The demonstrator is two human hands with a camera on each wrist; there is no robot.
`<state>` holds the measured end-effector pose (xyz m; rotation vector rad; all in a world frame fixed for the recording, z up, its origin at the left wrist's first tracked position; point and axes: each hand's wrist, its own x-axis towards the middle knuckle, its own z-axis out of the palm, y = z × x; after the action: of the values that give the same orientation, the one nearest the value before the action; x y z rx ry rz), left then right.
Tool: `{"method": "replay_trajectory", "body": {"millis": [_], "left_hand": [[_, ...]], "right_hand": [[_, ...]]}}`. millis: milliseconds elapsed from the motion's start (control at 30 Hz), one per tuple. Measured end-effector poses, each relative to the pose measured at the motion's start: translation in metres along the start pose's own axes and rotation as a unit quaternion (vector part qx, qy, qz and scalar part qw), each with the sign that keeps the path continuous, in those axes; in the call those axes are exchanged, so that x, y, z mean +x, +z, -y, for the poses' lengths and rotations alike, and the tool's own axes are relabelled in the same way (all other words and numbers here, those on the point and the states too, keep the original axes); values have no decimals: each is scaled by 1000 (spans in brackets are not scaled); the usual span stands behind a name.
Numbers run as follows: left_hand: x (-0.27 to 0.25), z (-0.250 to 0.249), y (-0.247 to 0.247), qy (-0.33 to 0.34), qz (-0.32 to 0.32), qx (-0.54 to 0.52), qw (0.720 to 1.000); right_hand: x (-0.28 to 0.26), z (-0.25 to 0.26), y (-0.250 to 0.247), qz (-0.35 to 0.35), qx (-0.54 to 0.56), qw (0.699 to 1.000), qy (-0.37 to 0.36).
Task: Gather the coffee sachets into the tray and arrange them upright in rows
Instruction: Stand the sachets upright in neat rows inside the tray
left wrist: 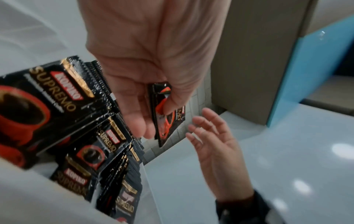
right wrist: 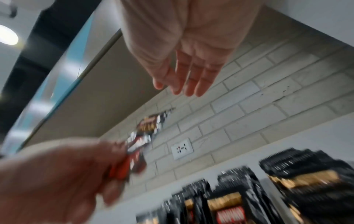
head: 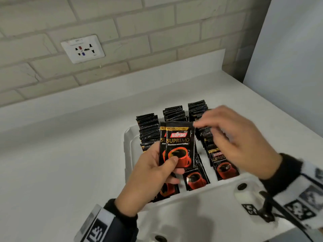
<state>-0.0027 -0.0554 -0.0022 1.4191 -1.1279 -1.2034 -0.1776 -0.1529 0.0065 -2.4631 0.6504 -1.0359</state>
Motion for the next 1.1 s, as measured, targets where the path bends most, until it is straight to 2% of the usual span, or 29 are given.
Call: {"method": "replay_trajectory", "body": {"millis": [67,167,233,333,433,567,700,800,900,1000,1033,1100], "left_hand": [[1,-3,-1,19,6,40,999],[1,-11,-1,48,17,80,996],[1,-15,-1,72,21,117,990],[-1,-19,-6,100,21,182,978],[-3,-20,-24,111,-7,226,968],[-9,-14,-48,80,-31,277,957],[-14,-10,-47,55,-18,292,955],[-10,-8,-30,51,29,323,944],[3,-1,-9,35,101,399,911],[18,7,4,-21,156,442,883],[23,10,5,-46,166,437,883],[28,14,8,-104,166,391,899]], "right_hand": [[13,9,-15,27,33,998,39],[31,24,-24,152,48,985,61],[37,28,-21,204,34,977,53],[43,28,-20,179,39,982,43],[44,22,-28,129,47,987,85],[37,7,-34,166,8,976,141],[34,-8,-24,268,-55,943,191],[42,-12,-18,308,-88,924,209],[53,-14,-19,301,-82,926,210],[56,-15,-19,354,-64,907,217],[55,-14,-16,380,-60,897,217],[49,-14,-7,422,-58,879,216]]}}
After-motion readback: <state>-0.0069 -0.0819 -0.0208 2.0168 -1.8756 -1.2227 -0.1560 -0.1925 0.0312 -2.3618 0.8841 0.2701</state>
